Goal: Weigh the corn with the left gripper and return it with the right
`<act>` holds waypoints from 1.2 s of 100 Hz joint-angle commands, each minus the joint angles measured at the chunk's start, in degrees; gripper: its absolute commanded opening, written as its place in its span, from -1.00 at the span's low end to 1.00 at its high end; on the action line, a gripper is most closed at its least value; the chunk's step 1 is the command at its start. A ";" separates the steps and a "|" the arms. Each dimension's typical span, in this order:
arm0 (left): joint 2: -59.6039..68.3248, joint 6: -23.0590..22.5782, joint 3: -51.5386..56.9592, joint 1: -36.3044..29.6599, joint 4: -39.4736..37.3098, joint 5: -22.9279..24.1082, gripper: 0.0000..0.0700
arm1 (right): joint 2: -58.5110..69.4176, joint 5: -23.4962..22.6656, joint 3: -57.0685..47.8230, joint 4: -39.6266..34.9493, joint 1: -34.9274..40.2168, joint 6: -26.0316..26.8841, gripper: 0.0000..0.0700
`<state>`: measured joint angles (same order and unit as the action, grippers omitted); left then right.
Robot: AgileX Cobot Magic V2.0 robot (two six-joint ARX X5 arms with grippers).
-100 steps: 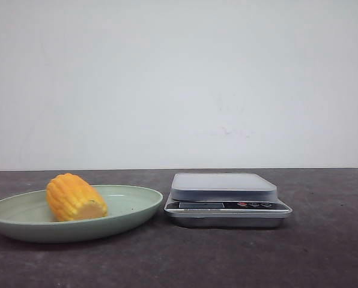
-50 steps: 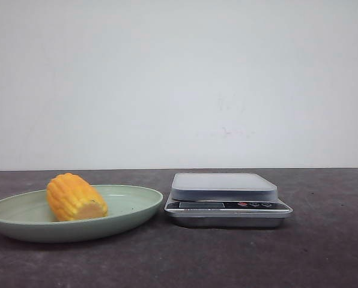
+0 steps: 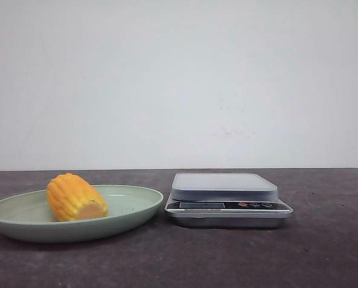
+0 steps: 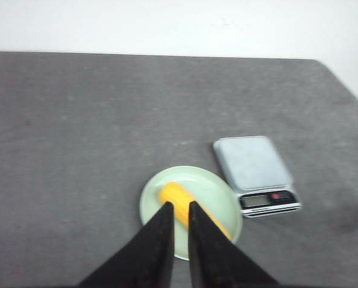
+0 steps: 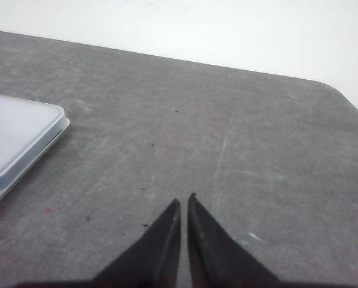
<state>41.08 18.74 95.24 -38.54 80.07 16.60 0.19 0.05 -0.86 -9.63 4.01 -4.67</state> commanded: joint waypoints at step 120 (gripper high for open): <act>-39.71 -12.85 -92.63 39.17 -74.95 -21.97 -1.00 | 0.02 -0.02 0.07 0.70 -0.09 -0.33 -0.96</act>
<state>1.83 7.31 2.76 0.27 5.82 -5.56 0.19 0.05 -0.86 -9.63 4.01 -4.67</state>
